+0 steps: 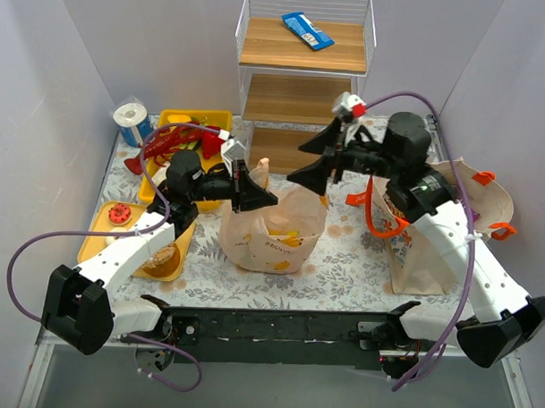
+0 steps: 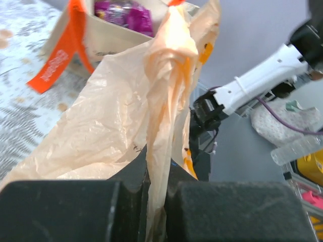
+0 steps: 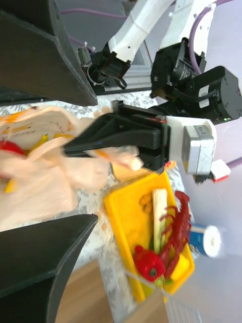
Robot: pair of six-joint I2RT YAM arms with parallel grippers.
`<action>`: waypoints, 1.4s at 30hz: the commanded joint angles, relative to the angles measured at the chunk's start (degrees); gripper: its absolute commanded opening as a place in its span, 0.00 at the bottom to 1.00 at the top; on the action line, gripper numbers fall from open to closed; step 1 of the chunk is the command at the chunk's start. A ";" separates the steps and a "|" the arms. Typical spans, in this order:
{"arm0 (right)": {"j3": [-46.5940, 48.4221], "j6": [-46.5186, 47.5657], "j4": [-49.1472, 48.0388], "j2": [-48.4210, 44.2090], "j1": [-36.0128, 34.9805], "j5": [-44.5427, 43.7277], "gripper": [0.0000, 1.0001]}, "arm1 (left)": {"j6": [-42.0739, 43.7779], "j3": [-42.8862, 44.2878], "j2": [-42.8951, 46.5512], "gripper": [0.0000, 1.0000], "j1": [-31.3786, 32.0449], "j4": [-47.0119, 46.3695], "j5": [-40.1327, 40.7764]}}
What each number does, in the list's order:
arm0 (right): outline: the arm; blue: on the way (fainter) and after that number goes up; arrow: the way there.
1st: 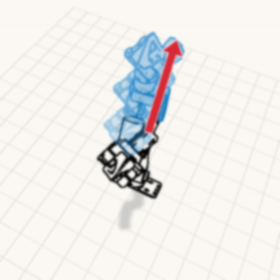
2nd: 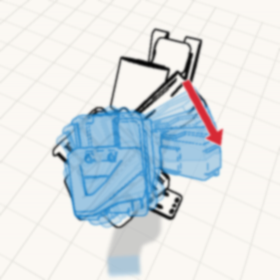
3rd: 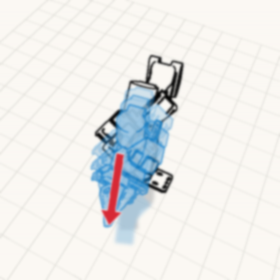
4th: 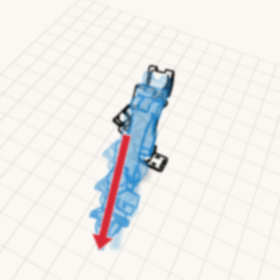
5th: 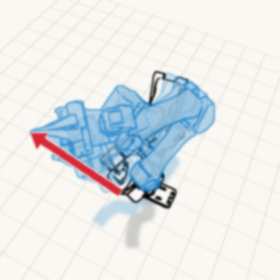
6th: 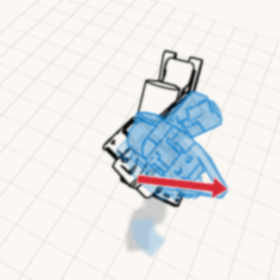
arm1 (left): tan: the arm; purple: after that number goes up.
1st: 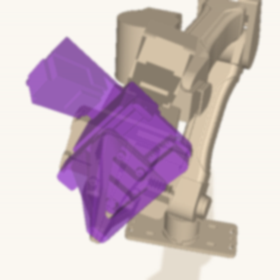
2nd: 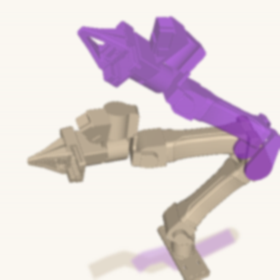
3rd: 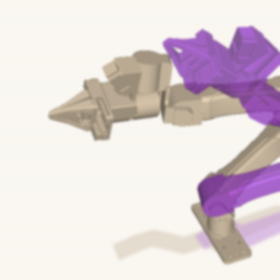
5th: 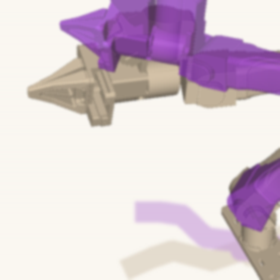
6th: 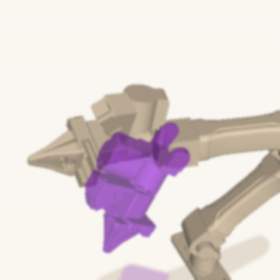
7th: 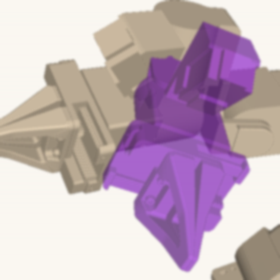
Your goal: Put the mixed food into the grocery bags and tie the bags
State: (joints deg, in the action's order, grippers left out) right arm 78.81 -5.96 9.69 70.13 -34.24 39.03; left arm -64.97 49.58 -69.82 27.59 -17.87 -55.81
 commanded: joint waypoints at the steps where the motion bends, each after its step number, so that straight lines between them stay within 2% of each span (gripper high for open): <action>1: -0.13 0.78 -6.07 -3.68 10.47 17.54 0.96 | 4.06 1.31 2.94 0.00 -6.58 8.11 -3.49; 2: -1.10 -1.67 -8.44 -3.07 11.81 24.88 0.96 | 3.89 0.96 2.94 0.00 -8.68 7.85 -4.82; 5: -3.30 -5.02 -18.64 -0.53 14.72 36.42 0.97 | 4.76 0.51 3.11 0.00 -9.93 8.46 -7.38; 8: -2.26 -3.11 -19.19 2.19 14.99 41.03 0.96 | 4.85 0.08 3.46 0.00 -9.93 8.55 -9.14; 14: 0.65 2.96 -15.50 6.59 14.90 42.97 0.96 | 6.00 -0.36 3.82 0.00 -10.02 9.61 -10.80; 26: 2.76 4.37 -17.34 14.41 12.18 46.14 0.96 | 6.00 -0.01 2.32 0.00 -10.02 9.87 -12.92; 33: -1.54 5.78 -18.13 14.51 9.63 45.70 0.94 | 6.08 -0.10 2.58 0.00 -10.54 9.61 -12.74; 35: -2.68 5.78 -18.57 13.90 9.37 45.70 0.83 | 5.82 -0.10 2.67 0.00 -10.72 9.43 -12.57; 36: -2.95 5.52 -18.57 13.55 9.28 45.18 0.75 | 5.65 -0.19 2.93 0.00 -10.98 9.43 -12.48; 37: -3.30 5.52 -18.40 12.67 9.28 44.39 0.60 | 5.56 -0.27 3.20 0.00 -11.33 9.43 -12.31; 39: -4.44 5.43 -17.78 11.35 9.45 42.72 0.47 | 5.55 -0.45 4.86 0.00 -11.68 9.52 -11.52; 40: -4.62 5.78 -17.08 9.95 9.54 40.89 0.24 | 5.90 -0.63 5.48 0.00 -12.38 10.04 -10.82; 41: -4.89 5.78 -15.68 8.98 9.80 39.48 0.10 | 6.34 -1.15 7.40 0.00 -13.00 11.18 -8.81; 42: -5.85 5.52 -14.80 8.02 10.41 37.11 0.02 | 6.35 -1.68 8.29 0.00 -13.70 11.88 -7.40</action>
State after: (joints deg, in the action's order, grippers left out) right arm 74.13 -0.62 -6.04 83.92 -24.77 81.52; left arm -59.77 49.17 -67.20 16.08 -8.01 -66.92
